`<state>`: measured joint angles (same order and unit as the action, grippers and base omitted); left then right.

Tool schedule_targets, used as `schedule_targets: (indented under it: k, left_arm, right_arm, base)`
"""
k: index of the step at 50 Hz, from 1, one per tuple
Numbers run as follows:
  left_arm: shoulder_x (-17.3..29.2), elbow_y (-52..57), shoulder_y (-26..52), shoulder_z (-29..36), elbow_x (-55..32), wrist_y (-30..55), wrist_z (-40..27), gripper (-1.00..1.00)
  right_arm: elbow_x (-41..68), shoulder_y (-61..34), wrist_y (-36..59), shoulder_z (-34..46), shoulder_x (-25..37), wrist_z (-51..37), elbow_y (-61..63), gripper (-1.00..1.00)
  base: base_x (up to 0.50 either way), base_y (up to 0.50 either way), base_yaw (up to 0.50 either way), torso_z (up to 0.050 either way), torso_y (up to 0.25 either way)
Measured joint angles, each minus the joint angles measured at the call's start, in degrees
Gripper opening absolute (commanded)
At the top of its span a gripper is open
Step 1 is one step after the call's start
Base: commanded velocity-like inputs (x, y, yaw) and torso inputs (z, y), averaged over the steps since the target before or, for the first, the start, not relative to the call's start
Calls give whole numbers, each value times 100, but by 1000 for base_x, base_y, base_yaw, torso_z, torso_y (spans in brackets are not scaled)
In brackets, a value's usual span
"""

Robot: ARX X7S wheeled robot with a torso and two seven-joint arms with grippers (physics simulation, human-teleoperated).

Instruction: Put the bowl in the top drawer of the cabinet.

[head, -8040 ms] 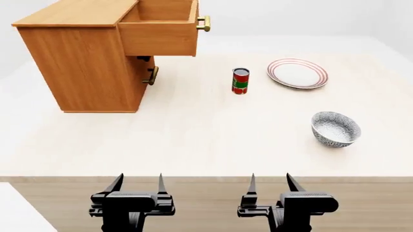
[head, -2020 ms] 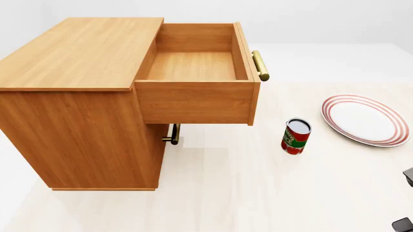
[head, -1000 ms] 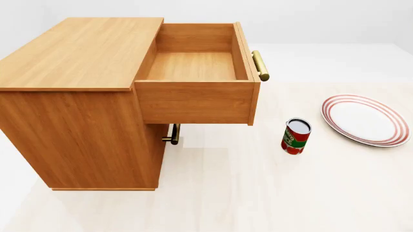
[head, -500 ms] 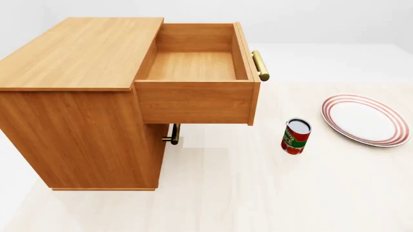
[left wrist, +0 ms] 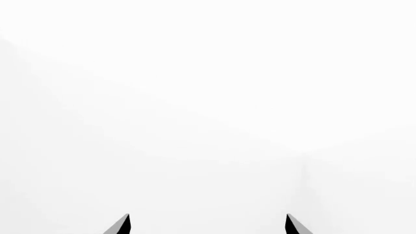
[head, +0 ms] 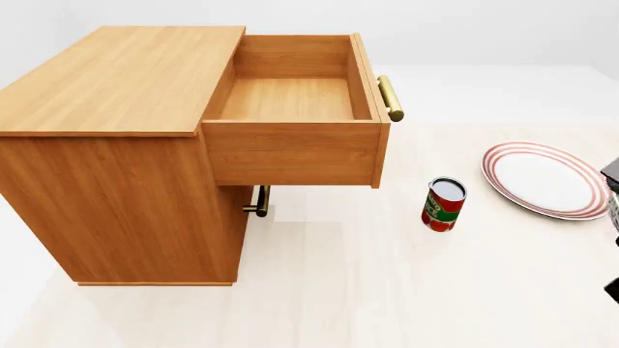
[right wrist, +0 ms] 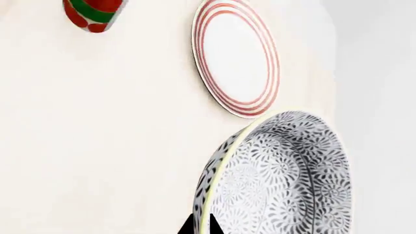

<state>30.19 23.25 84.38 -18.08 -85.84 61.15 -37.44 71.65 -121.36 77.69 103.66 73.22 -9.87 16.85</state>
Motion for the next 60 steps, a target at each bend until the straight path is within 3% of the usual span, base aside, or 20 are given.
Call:
schedule_targets:
  k: [10,19,30,39,48,60]
  left_arm:
    - [-13,-56,101,48,11,-55,44,100]
    - [-39,-93,194,86,15,-114,78,100]
    - [-49,-123,308,119,-7,-170,87,100]
    - [-7,-131,434,128,-105,-177,14,100]
    - [37,-104,518,117,-175,-201,-34,100]
    - [145,-29,568,52,-353,-210,-146,100]
  right_arm:
    - [-1174,-703,-212,221,-952,1728,-439,-100]
    - [-2292,-962,-1061,396,-1807,3378,-1397,-100]
    - [-3404,-1000,-2794,470,-2842,5122,-3312,-100]
    - [-4059,-756,-4752,354,-4120,6303,-6026,-100]
    - [-4755,-494,-6092,-135,-5210,7023,-7895,-100]
    - [-5774,-309,-7156,-1505,-5977,7721,-8791,-100]
  base:
    - [0,0,0,0,0]
    - [0,0,0,0,1]
    - [0,0,0,0,0]
    - [0,0,0,0,1]
    - [0,0,0,0,0]
    - [0,0,0,0,1]
